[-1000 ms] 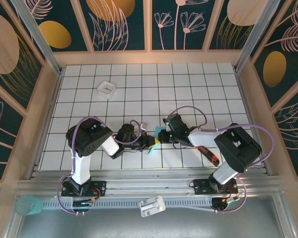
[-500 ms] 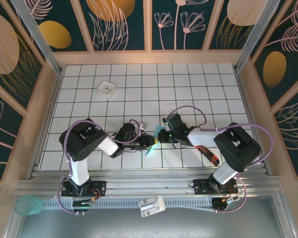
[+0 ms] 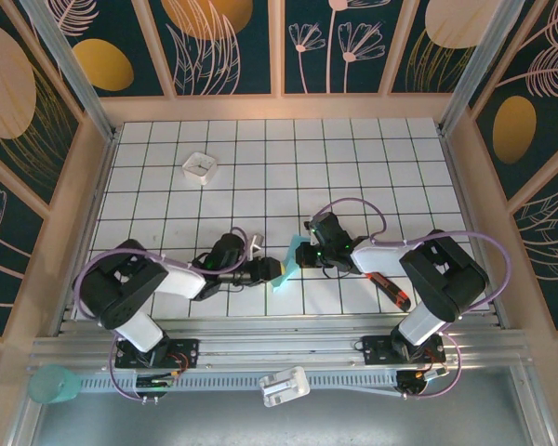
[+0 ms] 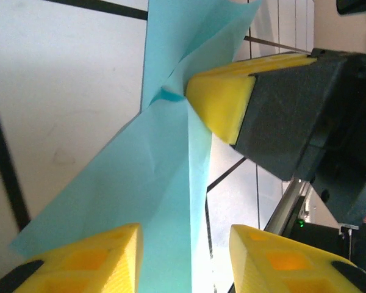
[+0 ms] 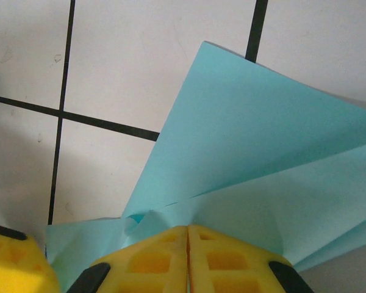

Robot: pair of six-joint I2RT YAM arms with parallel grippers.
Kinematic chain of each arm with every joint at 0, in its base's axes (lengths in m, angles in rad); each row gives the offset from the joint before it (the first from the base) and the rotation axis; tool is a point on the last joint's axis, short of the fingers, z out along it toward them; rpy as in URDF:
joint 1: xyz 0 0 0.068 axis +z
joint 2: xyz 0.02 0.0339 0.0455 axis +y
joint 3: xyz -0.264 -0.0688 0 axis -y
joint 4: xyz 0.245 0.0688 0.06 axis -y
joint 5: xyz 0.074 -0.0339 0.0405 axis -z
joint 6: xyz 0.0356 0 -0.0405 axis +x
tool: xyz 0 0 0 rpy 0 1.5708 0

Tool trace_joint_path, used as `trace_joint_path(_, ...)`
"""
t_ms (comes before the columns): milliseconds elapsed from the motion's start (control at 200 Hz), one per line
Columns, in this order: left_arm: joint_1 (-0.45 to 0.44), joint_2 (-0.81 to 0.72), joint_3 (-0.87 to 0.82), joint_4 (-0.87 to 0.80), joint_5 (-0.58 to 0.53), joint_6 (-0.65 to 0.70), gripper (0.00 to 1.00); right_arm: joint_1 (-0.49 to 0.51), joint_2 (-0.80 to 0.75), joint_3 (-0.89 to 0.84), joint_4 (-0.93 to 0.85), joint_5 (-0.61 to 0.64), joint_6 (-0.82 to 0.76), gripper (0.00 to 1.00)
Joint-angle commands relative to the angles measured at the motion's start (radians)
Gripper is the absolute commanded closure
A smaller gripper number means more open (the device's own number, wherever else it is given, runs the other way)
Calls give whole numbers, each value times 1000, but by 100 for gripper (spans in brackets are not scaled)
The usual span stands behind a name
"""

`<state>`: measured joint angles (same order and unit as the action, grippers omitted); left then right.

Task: Fold a paper plane with a square sheet of paper (pick it up from the middle)
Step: Fold the wing for the fifth time at the center of the table.

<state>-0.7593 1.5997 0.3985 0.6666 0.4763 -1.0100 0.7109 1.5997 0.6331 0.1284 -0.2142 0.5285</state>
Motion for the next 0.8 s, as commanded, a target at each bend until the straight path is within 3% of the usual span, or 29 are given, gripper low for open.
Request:
trace_joint_path(0, 3, -66, -10, -75, -45, 74, 56, 3, 42, -6, -44, 19, -16, 92)
trace_joint_path(210, 3, -132, -18, -78, -70, 110, 58, 4, 44, -3, -42, 15, -18, 92)
trace_joint_path(435, 4, -151, 33, -219, -113, 211, 58, 0, 28, -18, -18, -5, -2, 91)
trace_joint_path(791, 3, -128, 88, -215, -77, 252, 59, -36, -164, -109, 202, -149, 80, 82)
